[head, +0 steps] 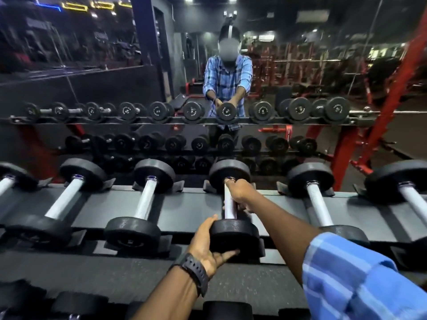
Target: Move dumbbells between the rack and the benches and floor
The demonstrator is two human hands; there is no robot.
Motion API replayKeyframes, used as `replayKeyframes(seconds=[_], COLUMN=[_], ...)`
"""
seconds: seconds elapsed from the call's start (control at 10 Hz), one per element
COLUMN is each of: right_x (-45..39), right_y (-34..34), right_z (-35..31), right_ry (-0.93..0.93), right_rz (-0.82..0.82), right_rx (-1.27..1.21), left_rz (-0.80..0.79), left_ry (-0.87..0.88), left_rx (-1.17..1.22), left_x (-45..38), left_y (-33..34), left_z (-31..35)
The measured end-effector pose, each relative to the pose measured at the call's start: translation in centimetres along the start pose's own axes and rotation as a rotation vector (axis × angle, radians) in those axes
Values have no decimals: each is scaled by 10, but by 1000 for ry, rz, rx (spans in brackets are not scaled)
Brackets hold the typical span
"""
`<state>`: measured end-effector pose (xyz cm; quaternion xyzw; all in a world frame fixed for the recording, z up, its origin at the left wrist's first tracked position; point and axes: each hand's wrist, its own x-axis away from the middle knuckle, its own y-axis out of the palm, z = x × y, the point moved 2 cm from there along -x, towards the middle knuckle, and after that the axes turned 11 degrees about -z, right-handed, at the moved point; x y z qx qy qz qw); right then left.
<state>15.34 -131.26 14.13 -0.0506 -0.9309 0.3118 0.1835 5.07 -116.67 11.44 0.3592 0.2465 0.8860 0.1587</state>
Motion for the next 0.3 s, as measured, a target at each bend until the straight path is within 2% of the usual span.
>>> replayKeyframes(seconds=[0.1, 0.2, 0.3], right_x=[10, 30, 54], right_y=[-1, -9, -18], right_z=[1, -1, -2], right_ry=[12, 4, 15], right_rz=[14, 18, -18], right_rx=[25, 160, 61], left_rz=[-50, -83, -22], left_ry=[-42, -90, -116], left_rx=[-50, -118, -233], left_x=[6, 20, 50], left_y=[-5, -8, -10], left_z=[4, 17, 41])
